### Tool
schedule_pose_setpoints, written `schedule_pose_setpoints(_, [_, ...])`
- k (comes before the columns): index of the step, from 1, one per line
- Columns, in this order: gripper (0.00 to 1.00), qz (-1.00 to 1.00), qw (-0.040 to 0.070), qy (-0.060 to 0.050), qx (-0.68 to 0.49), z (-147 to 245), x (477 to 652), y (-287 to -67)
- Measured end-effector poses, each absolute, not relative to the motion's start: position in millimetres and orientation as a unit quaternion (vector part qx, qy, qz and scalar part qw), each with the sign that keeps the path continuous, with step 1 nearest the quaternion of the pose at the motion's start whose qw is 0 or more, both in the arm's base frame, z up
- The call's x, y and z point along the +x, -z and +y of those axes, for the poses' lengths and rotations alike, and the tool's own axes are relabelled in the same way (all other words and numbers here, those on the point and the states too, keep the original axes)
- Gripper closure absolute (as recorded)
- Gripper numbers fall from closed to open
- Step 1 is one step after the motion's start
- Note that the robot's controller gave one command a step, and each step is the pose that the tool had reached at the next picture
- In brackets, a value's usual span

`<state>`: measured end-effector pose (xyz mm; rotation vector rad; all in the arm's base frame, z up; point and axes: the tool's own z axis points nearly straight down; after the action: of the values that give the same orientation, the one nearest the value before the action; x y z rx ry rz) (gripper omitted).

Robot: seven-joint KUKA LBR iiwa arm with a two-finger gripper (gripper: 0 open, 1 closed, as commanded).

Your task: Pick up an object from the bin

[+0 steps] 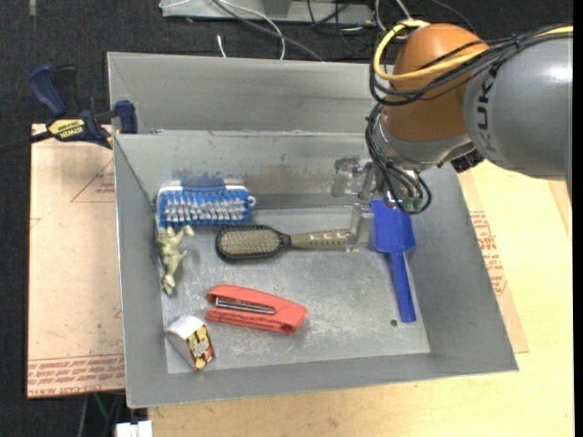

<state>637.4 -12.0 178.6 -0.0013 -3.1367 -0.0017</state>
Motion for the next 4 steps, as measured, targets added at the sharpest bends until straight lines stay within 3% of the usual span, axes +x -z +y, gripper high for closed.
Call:
schedule_pose_setpoints(1, [0.0, -1.0, -0.001, 0.0, 0.0, -12.0, 638.6, -183.9])
schedule_pose_setpoints(2, [0.0, -0.997, 0.001, 0.001, -0.081, -10.0, 621.4, -69.4])
schedule_pose_setpoints(3, [0.0, -0.996, -0.007, 0.002, -0.094, -0.5, 618.9, -143.8])
schedule_pose_setpoints(4, [0.0, -0.998, 0.003, 0.001, -0.062, 29.1, 624.1, -99.6])
